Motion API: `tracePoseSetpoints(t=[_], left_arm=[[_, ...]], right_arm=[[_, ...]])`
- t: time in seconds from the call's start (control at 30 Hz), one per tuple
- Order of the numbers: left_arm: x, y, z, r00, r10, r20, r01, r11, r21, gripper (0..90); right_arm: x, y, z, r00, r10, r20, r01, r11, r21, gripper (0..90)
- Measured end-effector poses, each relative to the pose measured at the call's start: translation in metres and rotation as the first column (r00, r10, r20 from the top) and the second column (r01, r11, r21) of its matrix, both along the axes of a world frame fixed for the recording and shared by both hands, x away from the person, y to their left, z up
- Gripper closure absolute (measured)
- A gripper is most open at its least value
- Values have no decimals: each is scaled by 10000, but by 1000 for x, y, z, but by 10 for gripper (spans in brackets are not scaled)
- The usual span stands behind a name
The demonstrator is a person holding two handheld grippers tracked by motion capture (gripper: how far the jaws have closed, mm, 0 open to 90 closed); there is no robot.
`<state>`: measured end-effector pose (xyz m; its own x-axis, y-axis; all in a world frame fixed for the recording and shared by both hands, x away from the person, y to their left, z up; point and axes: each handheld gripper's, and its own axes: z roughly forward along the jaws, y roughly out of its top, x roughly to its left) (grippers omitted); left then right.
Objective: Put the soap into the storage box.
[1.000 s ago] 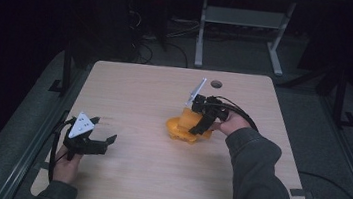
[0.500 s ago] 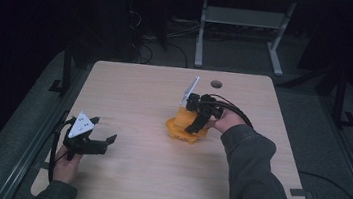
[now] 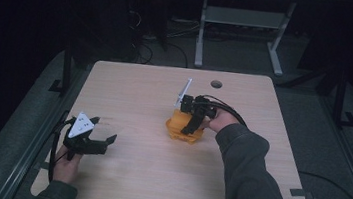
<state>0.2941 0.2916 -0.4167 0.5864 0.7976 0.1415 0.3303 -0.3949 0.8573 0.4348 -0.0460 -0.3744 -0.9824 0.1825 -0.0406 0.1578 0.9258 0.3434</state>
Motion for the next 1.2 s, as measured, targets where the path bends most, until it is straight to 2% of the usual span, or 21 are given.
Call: tracePoseSetpoints(t=[0.2, 0.9, 1.2], left_arm=[[0, 0, 0, 10000, -15, 8, 15, 10000, 8, 134], [0, 1, 1, 10000, -20, -3, 20, 10000, -40, 134], [0, 1, 1, 10000, -9, 11, 9, 10000, -66, 134]], right_arm=[[1, 4, 0, 10000, 66, -17, -66, 10000, 59, 206], [3, 13, -10, 9999, 131, -42, -132, 9996, -252, 205], [4, 12, -10, 10000, 22, -69, -23, 9999, -123, 203]])
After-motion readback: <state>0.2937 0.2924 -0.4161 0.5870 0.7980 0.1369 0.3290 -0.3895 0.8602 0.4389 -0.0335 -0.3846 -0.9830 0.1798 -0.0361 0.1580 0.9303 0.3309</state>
